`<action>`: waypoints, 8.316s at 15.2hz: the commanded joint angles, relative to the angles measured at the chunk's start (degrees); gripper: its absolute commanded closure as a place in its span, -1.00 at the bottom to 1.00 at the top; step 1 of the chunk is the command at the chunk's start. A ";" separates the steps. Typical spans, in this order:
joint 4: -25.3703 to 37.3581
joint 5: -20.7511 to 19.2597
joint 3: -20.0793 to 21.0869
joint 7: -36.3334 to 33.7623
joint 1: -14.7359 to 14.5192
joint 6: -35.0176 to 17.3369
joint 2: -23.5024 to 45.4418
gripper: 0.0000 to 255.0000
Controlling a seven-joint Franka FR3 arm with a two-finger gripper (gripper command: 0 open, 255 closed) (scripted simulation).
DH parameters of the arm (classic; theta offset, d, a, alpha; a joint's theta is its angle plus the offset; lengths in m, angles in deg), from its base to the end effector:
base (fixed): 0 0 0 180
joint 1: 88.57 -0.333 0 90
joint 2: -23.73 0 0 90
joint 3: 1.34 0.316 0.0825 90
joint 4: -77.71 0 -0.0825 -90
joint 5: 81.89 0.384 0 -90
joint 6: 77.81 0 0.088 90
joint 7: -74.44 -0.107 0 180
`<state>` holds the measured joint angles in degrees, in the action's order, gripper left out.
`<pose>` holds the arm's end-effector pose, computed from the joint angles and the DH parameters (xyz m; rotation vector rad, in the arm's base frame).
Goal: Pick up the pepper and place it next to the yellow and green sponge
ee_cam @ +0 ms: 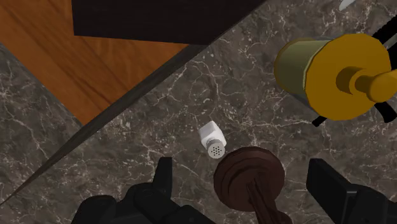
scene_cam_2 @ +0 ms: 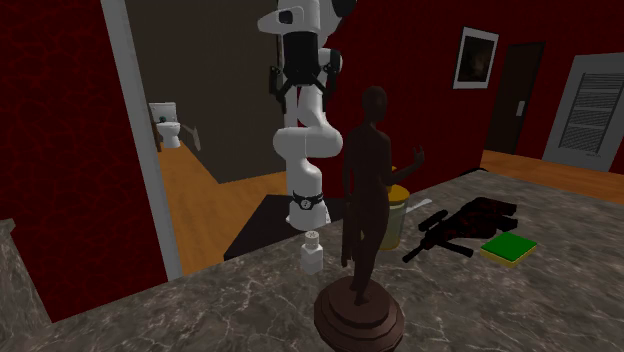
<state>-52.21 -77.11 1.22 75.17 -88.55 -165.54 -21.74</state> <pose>0.3002 0.0280 0.6307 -3.0875 -0.0777 -0.0867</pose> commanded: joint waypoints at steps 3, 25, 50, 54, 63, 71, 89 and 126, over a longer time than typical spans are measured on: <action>-2.51 0.17 1.01 -1.06 0.15 -3.52 1.41 -1.00; -14.15 -1.68 9.55 -12.20 2.45 -38.33 28.55 -1.00; -14.05 -1.64 9.50 -12.12 2.45 -37.96 28.28 1.00; -12.25 -1.48 9.24 -11.89 2.40 -34.51 26.61 1.00; -7.52 -1.34 8.71 -11.54 2.38 -26.99 23.80 1.00; -2.56 -1.39 8.30 -11.36 2.44 -20.55 22.31 1.00; 5.75 1.52 19.55 -27.15 -2.97 -18.03 27.54 1.00; 81.64 -28.94 31.17 -73.22 -43.79 -2.67 94.64 1.00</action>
<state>31.62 -106.18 32.22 2.25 -133.09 -166.85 73.56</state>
